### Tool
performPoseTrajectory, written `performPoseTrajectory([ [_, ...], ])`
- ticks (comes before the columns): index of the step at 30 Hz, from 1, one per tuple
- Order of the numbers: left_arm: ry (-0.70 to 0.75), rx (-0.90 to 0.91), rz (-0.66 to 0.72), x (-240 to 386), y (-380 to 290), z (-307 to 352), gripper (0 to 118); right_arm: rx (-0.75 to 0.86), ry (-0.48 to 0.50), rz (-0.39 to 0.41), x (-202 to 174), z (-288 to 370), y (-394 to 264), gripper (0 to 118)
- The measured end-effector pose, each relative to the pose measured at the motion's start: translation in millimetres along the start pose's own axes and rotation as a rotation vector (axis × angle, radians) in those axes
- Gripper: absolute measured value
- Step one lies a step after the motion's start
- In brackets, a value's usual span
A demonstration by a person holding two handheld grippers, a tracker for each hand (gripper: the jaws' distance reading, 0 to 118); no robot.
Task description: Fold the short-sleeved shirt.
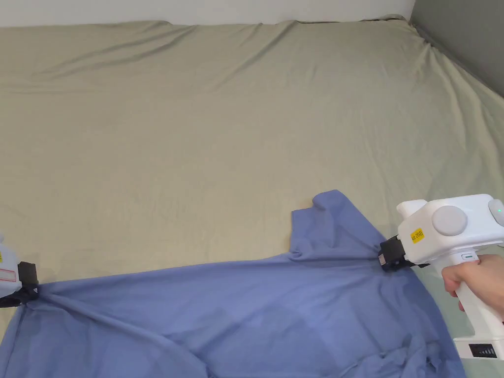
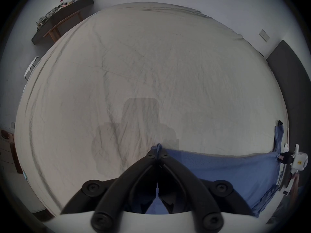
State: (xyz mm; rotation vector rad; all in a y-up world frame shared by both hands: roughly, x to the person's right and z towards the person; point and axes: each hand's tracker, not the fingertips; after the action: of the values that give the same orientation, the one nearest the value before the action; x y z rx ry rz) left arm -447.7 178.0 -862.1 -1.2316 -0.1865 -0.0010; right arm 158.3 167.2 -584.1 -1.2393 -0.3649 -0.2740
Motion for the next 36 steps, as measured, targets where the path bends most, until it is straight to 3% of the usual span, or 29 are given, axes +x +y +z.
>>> performPoseTrajectory([
  [1, -0.002, -0.004, 0.0, 0, 0, -1, 0, -0.008, 0.027, -0.011, 1, 0, 1, 0],
  [3, -0.003, -0.005, 0.005, 9, -10, 8, 0, 0.038, 0.072, -0.03, -2, 5, 1, 0],
  [6, -0.01, 0.004, 0.021, 7, -10, 13, 0, 0.023, 0.035, 0.001, 0, 11, -1, 0],
  [14, -0.008, 0.026, 0.021, 4, -22, 41, 0, 0.113, 0.154, -0.161, 25, 47, -14, 0],
  [27, -0.088, 0.136, 0.029, -25, -55, 129, 0, 0.262, 0.181, -0.153, 22, 142, -61, 0],
  [36, -0.138, 0.207, 0.023, -53, -135, 184, 0, 0.366, 0.195, -0.124, 22, 182, -140, 0],
])
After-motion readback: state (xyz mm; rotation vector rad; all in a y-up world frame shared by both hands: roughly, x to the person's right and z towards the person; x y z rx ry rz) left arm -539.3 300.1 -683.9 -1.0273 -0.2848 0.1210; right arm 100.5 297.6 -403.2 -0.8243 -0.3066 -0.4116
